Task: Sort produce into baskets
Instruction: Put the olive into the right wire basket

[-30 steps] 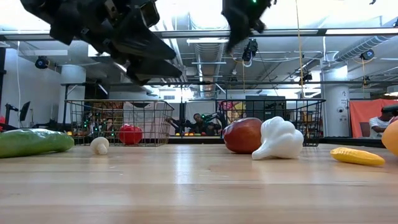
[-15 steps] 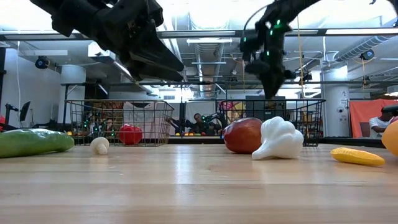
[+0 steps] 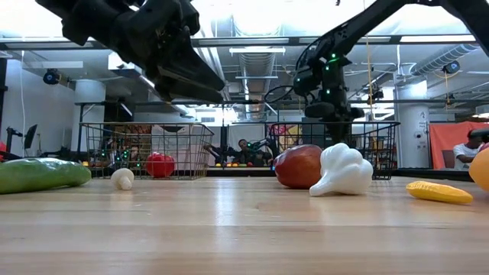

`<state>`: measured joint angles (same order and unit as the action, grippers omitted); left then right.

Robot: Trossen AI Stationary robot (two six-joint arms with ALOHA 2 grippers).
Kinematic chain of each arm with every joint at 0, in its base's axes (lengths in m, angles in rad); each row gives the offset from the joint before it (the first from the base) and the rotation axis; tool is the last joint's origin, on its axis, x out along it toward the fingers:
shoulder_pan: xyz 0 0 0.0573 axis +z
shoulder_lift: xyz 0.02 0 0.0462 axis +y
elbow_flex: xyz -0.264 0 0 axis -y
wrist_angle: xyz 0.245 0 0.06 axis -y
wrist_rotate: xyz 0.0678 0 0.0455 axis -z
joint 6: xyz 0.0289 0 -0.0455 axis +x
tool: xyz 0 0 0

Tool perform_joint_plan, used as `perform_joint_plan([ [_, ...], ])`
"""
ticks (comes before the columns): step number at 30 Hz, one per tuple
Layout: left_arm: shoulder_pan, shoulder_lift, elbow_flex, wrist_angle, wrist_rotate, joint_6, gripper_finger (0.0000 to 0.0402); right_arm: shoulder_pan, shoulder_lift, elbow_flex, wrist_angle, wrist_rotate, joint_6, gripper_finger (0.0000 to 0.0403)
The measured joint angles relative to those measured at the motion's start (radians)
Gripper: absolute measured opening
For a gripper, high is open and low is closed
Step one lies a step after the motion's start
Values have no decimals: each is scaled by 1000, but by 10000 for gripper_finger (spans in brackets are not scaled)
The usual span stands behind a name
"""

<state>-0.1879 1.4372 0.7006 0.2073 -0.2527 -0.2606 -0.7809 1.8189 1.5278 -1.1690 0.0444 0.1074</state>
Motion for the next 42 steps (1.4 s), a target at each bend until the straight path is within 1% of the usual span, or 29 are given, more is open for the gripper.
perform_joint_plan([
  [12,0,0,-1,0,-1,-10,215,-3,3,0,17,8,-4,45],
  [14,0,0,-1,0,-1,-10,215,-3,3,0,31,8,4,50],
  [26,0,0,-1,1,-1,-10,215,-3,3,0,53,8,5,129],
  [42,0,0,-1,1,-1,-10,215,-3,3,0,71,8,15,186],
])
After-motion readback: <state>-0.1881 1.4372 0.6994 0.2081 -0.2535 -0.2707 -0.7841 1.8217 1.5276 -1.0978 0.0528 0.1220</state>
